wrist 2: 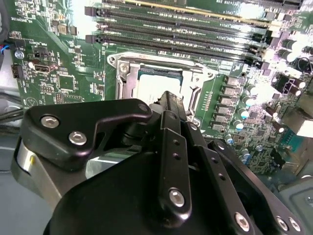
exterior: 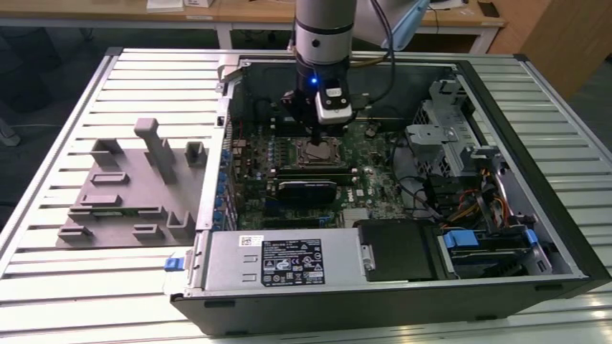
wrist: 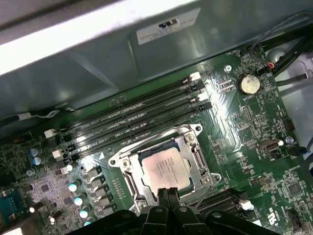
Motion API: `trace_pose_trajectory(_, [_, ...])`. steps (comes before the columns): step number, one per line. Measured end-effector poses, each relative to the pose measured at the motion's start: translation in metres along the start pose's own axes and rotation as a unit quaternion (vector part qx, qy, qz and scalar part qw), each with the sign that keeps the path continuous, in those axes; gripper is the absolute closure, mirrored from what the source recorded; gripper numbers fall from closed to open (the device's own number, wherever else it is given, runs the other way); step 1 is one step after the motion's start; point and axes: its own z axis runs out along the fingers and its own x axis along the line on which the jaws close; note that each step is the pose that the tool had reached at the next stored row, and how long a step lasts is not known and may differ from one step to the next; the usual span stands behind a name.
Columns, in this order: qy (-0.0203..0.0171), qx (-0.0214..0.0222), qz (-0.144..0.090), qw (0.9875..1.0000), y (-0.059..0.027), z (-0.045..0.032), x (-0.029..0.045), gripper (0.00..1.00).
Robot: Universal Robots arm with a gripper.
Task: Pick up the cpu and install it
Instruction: 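Install the second cpu locking lever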
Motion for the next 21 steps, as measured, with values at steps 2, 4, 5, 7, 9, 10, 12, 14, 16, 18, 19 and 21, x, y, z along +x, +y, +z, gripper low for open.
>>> trace_pose_trajectory(2, [0.0,-0.0001,0.0,1.0,-0.0016,0.0001,-0.0011,0.89])
trace_pose_trajectory(4, [0.0,0.0,0.0,1.0,-0.0035,0.0001,-0.0022,0.89])
trace_pose_trajectory(5, [0.0,0.0,0.0,1.0,-0.0044,0.0001,-0.0027,0.89])
trace_pose_trajectory(7, [0.0,0.0,0.0,1.0,-0.0062,0.0002,-0.0038,0.89])
trace_pose_trajectory(9, [0.0,0.0,0.0,1.0,-0.008,0.0002,-0.0049,0.89])
trace_pose_trajectory(10, [0.0,0.0,0.0,1.0,-0.0089,0.0003,-0.0054,0.89])
trace_pose_trajectory(12, [0.0,0.0,0.0,1.0,-0.011,0.0003,-0.0065,0.89])
trace_pose_trajectory(14, [0.0,0.0,0.0,1.0,-0.0131,0.0004,-0.0076,0.89])
trace_pose_trajectory(16, [0.0,0.0,0.0,1.0,-0.0155,0.0005,-0.0086,0.89])
trace_pose_trajectory(18, [0.0,0.0,0.0,1.0,-0.0179,0.0005,-0.0097,0.89])
trace_pose_trajectory(19, [0.0,0.0,0.0,1.0,-0.0192,0.0006,-0.0104,0.89])
trace_pose_trajectory(21, [0.0,0.0,0.0,1.0,-0.0214,0.0006,-0.0114,0.89])
